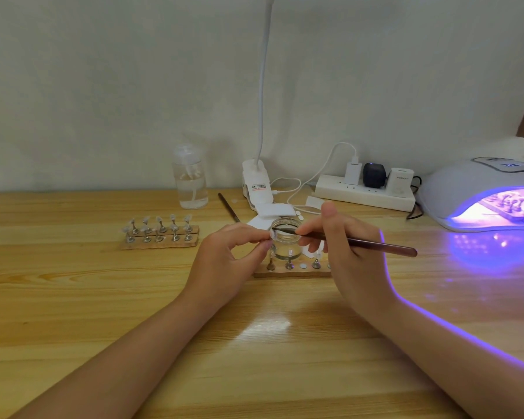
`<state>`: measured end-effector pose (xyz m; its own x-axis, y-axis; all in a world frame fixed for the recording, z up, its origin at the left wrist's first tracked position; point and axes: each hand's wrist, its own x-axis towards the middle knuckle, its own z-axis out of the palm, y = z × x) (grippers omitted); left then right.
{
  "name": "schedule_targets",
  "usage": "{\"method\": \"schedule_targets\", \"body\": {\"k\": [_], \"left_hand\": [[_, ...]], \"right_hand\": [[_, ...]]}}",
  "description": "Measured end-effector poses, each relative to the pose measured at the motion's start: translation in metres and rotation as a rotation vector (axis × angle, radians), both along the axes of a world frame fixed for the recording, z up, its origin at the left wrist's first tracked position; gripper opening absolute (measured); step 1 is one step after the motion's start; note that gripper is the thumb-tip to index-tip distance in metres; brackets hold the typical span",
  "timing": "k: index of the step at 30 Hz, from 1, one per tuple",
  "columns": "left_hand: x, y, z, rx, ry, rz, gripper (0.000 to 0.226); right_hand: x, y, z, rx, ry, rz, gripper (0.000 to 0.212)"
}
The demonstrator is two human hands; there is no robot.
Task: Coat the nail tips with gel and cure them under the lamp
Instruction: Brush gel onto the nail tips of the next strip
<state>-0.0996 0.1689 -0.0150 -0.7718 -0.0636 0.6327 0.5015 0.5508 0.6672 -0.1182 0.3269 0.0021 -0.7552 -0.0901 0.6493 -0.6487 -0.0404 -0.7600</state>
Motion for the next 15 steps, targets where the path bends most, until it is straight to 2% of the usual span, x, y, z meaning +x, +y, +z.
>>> {"method": "schedule_targets", "body": {"k": [15], "left_hand": [[-0.0001,-0.0001,-0.0003,0.002,-0.007,0.014,0.024]], "right_hand": [[0.0010,0.0000,-0.0025,0.001,0.002,0.000,0.037]]}}
